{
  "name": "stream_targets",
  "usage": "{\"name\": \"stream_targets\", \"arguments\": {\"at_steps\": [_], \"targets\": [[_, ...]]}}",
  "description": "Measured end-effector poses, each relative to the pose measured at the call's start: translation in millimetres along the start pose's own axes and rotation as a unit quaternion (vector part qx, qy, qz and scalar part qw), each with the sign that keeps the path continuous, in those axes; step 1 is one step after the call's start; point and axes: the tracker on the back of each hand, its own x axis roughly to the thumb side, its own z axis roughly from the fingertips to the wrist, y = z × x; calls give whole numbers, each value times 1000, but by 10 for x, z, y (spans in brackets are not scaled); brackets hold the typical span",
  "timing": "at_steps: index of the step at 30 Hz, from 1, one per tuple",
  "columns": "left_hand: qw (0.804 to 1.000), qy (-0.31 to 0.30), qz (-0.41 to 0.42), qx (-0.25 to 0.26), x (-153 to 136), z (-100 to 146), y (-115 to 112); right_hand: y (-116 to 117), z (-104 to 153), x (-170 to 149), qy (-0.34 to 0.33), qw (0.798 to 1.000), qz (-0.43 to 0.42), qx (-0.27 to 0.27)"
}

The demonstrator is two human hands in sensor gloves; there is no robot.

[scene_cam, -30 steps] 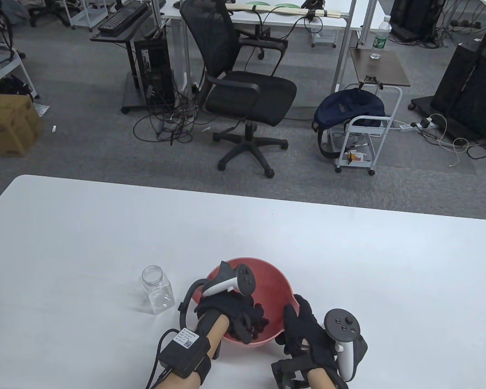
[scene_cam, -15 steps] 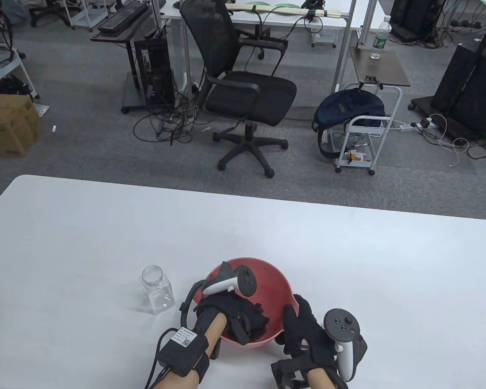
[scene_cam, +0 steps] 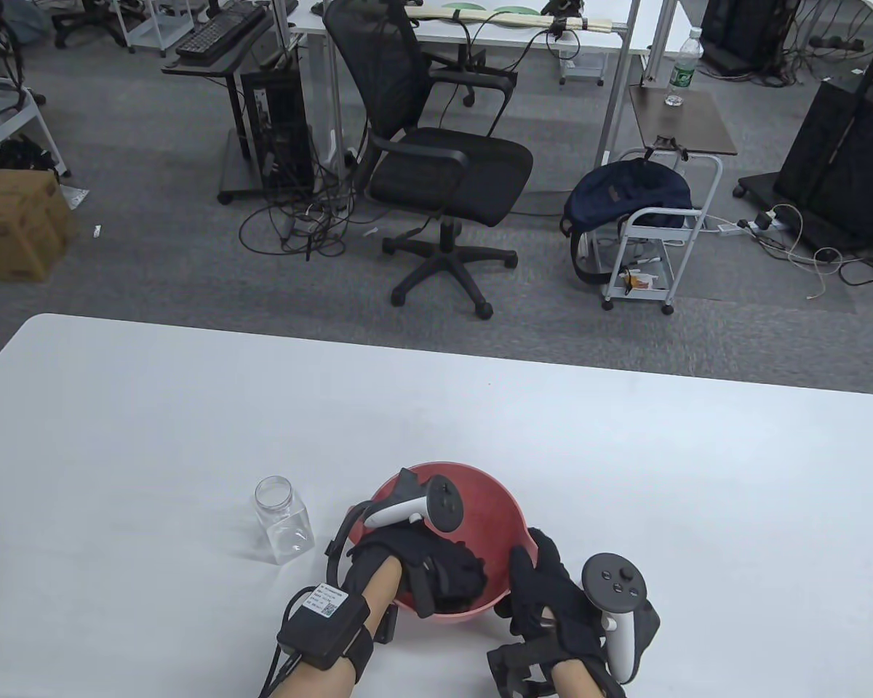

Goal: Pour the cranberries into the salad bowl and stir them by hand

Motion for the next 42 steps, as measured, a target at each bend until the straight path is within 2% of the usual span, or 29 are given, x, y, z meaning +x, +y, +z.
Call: {"name": "stream_targets", "arguments": {"at_steps": [27, 42], "targets": [[999, -23, 9, 23, 11, -4, 2, -4, 3, 0, 0, 1000, -1, -1], [1000, 9, 12, 25, -20, 11, 7, -3, 4, -1, 1, 1000, -1, -1]]}}
